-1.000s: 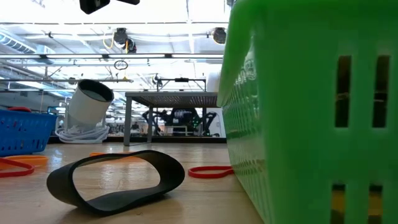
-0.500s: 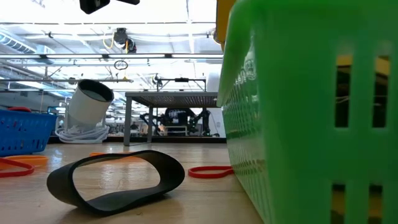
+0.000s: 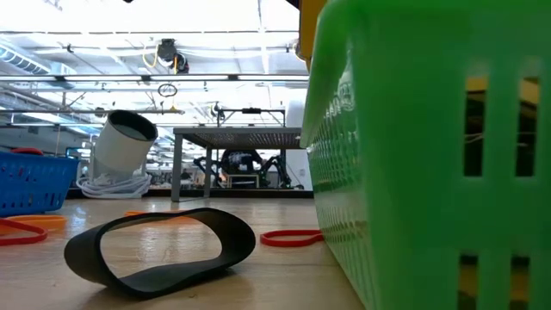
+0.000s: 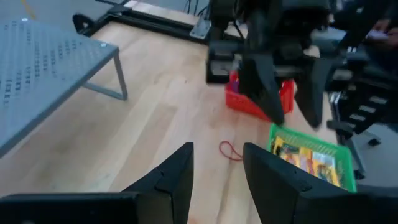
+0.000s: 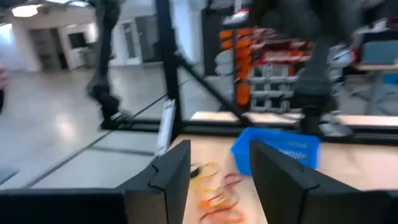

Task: Pick & Place Office Desk Supplies
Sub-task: Put the orange rubber band into the blue bin

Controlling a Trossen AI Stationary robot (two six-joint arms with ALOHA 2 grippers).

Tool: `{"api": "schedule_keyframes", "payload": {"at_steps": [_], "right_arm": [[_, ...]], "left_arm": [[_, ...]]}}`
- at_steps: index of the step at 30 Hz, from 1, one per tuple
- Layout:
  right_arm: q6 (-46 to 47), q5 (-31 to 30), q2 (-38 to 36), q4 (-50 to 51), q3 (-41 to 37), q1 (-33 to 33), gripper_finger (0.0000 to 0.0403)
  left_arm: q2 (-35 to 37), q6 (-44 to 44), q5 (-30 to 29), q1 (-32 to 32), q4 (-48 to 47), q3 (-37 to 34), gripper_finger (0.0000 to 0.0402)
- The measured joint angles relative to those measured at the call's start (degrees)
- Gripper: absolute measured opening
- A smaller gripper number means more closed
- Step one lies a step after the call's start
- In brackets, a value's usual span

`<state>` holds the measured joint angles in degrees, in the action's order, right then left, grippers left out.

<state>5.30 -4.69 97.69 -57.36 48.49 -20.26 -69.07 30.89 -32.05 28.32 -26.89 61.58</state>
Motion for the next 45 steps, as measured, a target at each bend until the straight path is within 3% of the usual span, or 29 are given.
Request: {"api": "schedule_keyframes", "payload": {"at_steps": [5, 11, 15, 22, 28, 32, 41, 45], "right_arm": [[-0.3, -4.0, -2.7, -0.3, 0.0, 2.5, 0.0155], [-3.5, -12.5, -6.7, 3.8, 0.0, 4.7, 0.0155], [-4.7, -15.0, -8.4, 7.6, 0.0, 5.3, 0.0155], [-3.8, -20.3, -8.5, 9.9, 0.0, 5.3, 0.0155], [-2.8, -25.7, -8.4, 12.7, -0.1, 5.2, 0.0155], [-4.3, -28.7, -8.4, 12.7, -0.4, 5.2, 0.0155], [-7.9, -46.2, -8.4, 12.2, -0.4, 2.9, 0.0155], [-10.9, -50.3, -10.1, 11.7, -0.4, 0.6, 0.0155]], "left_arm": [[6.8, 0.7, 0.8, 0.2, -1.3, -6.7, 0.015], [17.7, 14.3, 2.7, 0.2, -4.2, -17.3, 0.015], [19.1, 22.5, 7.5, -0.7, -4.9, -20.5, 0.0149], [13.2, 23.0, 17.3, -5.8, -5.7, -18.7, 0.0149], [6.4, 26.6, 26.1, -11.0, -14.1, -14.5, 0.0149], [1.0, 26.7, 28.4, -13.2, -17.0, -10.5, 0.0149], [-13.6, 23.6, 31.6, -14.9, -23.3, 0.2, 0.0149], [-19.7, 23.6, 33.5, -14.9, -23.6, 3.4, 0.015]]}}
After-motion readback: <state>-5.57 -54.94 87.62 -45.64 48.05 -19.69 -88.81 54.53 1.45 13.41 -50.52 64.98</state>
